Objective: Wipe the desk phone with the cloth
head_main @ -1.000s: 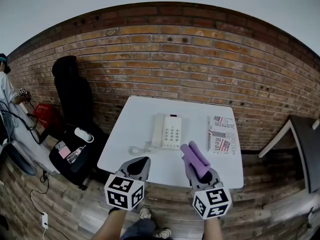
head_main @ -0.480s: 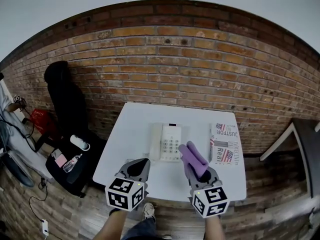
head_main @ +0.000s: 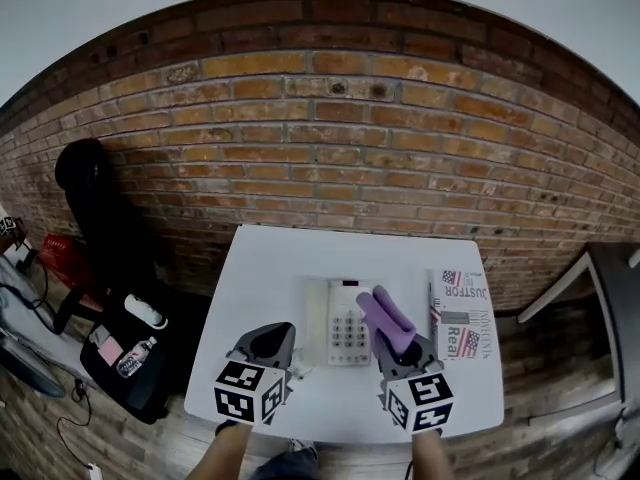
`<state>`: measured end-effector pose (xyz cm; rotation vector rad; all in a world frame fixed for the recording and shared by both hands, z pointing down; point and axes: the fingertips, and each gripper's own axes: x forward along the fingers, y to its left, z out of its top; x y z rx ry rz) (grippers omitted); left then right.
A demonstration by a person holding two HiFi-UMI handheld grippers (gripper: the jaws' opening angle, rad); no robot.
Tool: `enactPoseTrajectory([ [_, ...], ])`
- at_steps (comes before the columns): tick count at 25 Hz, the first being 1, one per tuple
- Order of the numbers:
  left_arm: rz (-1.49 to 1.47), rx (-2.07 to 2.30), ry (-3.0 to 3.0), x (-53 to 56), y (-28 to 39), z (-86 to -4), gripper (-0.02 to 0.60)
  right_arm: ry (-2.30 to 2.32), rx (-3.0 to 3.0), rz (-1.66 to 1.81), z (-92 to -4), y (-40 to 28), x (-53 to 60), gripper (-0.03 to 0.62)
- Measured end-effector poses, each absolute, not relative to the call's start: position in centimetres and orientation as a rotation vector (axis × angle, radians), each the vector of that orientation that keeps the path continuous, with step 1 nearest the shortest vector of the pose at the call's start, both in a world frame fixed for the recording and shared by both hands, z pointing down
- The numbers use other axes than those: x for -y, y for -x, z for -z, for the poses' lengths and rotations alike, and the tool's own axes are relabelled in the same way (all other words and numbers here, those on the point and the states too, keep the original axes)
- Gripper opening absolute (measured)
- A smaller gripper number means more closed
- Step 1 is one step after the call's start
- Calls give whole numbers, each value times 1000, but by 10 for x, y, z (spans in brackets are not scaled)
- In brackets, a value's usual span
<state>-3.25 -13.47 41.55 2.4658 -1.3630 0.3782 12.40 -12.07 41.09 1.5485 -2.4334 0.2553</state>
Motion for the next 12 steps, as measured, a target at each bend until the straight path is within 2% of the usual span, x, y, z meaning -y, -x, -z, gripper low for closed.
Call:
enactPoseTrajectory([
  [12, -346, 1228, -2498, 204, 38, -423, 5, -1509, 2301, -203, -418, -107, 194, 44],
])
